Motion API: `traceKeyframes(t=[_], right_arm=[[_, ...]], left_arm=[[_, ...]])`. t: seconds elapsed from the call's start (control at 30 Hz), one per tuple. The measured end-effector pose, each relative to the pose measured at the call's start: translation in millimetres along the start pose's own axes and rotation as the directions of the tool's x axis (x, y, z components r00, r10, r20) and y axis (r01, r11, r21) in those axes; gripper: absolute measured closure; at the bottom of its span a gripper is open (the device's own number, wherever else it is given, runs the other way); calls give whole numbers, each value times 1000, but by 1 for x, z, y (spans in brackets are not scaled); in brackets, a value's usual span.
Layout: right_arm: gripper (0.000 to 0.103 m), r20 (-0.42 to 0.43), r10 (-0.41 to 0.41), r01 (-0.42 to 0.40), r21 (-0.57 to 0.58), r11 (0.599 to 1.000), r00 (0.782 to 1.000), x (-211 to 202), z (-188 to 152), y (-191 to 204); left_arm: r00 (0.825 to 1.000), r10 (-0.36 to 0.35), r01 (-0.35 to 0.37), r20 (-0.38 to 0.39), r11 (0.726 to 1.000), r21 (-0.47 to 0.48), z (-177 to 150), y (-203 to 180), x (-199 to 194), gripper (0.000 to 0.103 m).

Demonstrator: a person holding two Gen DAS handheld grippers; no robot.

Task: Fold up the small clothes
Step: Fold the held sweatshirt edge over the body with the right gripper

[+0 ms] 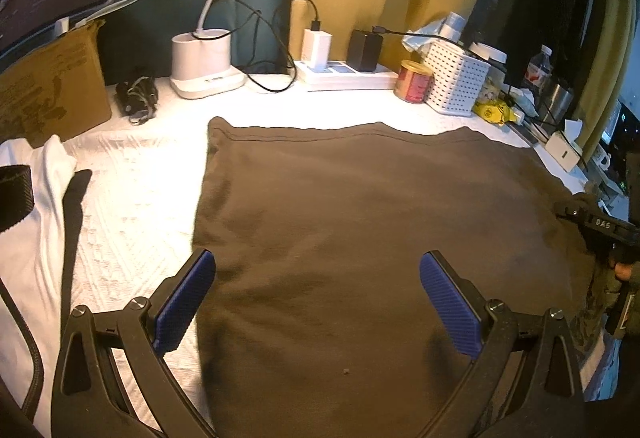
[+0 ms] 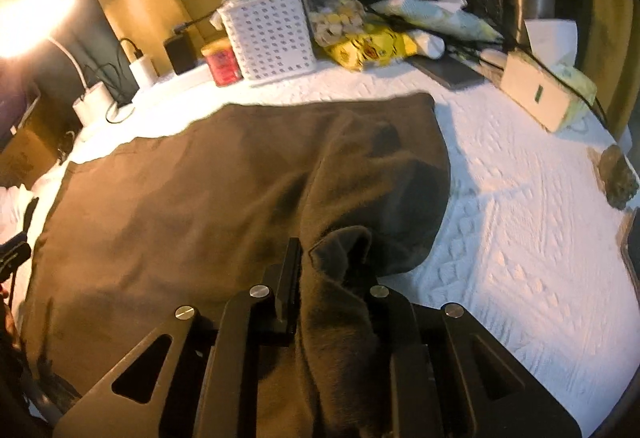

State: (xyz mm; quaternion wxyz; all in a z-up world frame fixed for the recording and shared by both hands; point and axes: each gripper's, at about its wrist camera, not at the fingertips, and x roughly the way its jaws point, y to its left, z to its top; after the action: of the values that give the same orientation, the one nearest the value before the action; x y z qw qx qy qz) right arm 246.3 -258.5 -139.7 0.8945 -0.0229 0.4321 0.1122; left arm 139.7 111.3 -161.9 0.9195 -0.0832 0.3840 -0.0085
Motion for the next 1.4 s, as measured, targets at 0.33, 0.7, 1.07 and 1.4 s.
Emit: traceKeyframes(t=[0.33, 0.7, 1.07, 1.4], right_arm=[[85, 25, 75, -72, -106, 992, 997, -9, 18, 62], [86, -11, 188, -186, -218, 958, 982, -1, 17, 143], [86, -65, 274, -280, -306, 910, 960, 8, 11, 209], [85, -172, 306, -349, -348, 870, 936, 26, -9, 257]], left_arm=[[1000, 13, -12, 24, 999, -36, -3, 24, -9, 2], [998, 24, -21, 52, 998, -59, -9, 52, -25, 2], [997, 42, -35, 70, 995, -95, -21, 77, -41, 2], [995, 60, -50, 79, 992, -118, -29, 89, -53, 2]])
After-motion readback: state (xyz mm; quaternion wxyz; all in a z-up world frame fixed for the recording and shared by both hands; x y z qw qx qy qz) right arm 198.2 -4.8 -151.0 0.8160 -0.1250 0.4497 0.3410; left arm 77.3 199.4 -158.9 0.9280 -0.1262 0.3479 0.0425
